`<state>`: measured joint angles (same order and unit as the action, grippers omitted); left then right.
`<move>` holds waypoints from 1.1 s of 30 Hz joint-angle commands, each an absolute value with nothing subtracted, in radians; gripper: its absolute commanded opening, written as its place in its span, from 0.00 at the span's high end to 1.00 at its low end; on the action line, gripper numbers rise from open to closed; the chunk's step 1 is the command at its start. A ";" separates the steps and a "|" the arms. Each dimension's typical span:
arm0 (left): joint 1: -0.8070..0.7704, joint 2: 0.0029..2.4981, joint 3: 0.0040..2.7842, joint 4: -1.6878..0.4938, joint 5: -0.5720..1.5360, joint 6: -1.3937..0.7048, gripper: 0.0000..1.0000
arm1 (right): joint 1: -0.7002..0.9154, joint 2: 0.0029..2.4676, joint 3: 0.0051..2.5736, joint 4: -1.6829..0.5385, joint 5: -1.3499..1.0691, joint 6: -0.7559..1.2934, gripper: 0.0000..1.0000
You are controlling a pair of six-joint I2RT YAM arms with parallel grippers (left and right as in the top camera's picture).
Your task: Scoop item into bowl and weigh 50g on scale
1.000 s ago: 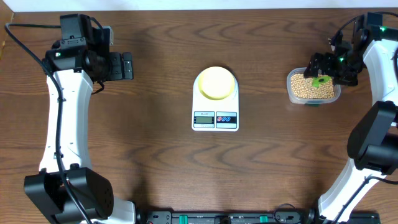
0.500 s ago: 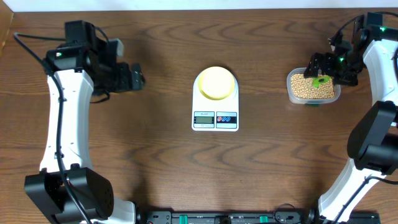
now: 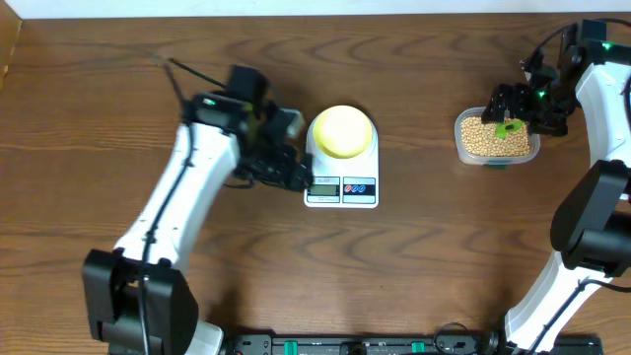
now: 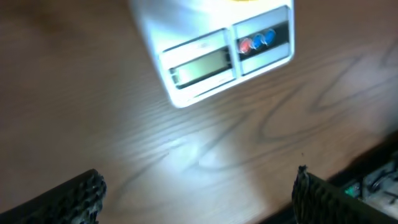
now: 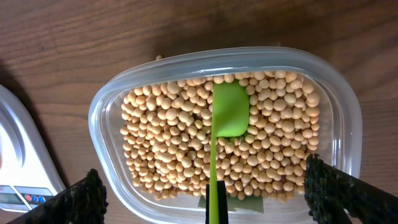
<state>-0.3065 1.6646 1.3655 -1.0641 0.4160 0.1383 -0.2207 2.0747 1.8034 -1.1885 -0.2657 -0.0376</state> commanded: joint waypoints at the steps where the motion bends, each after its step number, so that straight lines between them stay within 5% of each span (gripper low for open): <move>1: -0.394 1.662 1.323 -1.011 0.387 0.129 0.02 | -0.221 2.080 1.820 -1.189 -0.268 -0.042 0.01; 11: -0.604 1.724 1.311 -0.840 0.204 0.126 0.02 | -0.221 2.080 1.820 -1.189 -0.268 -0.042 0.01; 33: -0.738 1.876 1.332 -0.834 0.137 0.489 0.02 | -0.221 2.080 1.820 -1.189 -0.268 -0.042 0.01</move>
<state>-0.7265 1.8645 1.3113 -0.8330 0.1734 0.4263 -0.2207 2.0747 1.8034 -1.1885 -0.2657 -0.0376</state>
